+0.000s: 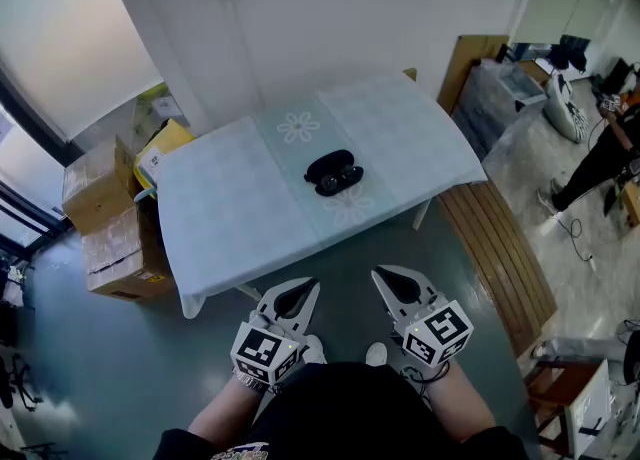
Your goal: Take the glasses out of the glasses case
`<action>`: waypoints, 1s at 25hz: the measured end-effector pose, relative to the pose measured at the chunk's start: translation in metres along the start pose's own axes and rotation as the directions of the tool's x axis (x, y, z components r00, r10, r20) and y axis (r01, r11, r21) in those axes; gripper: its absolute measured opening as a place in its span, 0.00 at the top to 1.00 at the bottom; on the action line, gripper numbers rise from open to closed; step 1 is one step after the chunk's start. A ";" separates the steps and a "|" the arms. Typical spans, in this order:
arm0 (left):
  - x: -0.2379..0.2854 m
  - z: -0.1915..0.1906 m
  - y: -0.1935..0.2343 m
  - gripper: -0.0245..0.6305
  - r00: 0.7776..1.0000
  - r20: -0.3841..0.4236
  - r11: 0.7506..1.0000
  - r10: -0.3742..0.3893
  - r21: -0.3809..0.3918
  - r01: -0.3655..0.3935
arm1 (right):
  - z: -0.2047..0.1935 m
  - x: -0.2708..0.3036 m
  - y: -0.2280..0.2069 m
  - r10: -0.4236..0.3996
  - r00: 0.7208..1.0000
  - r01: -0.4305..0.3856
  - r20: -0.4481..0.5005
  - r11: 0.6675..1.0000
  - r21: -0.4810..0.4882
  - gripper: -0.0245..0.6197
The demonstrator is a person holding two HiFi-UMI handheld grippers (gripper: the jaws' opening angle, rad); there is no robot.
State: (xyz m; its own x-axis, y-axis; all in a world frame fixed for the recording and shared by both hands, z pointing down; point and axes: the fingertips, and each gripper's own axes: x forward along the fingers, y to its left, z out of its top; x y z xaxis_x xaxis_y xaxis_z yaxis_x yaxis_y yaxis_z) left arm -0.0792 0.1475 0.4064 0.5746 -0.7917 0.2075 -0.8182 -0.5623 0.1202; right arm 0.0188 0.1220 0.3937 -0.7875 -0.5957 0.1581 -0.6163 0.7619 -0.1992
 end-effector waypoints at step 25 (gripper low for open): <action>-0.015 -0.001 0.059 0.92 0.999 -0.008 0.999 -0.052 0.011 0.052 | 0.006 0.055 0.016 -0.058 0.998 0.057 0.022 0.998 0.009 0.93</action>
State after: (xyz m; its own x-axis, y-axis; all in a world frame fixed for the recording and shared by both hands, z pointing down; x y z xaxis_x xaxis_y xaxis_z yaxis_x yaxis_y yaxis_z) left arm -0.1358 0.1268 0.4114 0.6158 -0.7598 0.2086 -0.7871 -0.6050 0.1197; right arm -0.0348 0.1002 0.3931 -0.7506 -0.6441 0.1476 -0.6605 0.7242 -0.1982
